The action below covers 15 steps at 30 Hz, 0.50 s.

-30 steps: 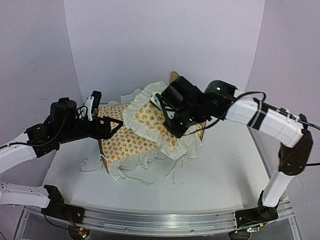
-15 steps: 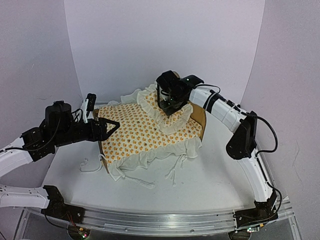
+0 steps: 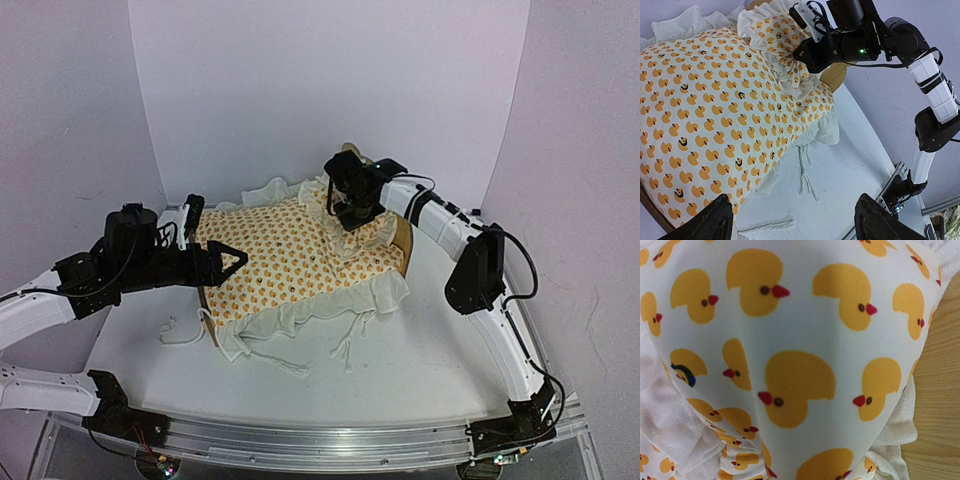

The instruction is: Set up the pet bed

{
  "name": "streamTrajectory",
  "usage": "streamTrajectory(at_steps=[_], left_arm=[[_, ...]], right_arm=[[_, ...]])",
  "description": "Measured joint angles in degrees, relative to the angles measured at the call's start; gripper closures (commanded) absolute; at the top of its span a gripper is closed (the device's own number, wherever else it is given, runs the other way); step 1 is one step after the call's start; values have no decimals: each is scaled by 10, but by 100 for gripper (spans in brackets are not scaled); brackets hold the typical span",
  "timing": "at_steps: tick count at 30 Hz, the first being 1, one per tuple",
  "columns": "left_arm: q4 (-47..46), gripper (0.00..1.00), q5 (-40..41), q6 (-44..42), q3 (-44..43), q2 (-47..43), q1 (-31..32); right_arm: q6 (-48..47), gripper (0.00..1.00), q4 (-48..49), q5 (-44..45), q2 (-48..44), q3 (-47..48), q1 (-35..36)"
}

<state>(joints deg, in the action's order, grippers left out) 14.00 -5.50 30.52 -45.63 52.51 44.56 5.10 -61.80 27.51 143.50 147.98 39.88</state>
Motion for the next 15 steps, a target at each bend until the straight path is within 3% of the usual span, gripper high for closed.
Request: streamTrajectory(at_steps=[3, 15], left_arm=[[0, 16, -4, 0, 0, 1, 0], [0, 16, -8, 1, 0, 1, 0]], right_arm=[[4, 100, 12, 14, 8, 0, 0], [23, 66, 39, 26, 12, 0, -6]])
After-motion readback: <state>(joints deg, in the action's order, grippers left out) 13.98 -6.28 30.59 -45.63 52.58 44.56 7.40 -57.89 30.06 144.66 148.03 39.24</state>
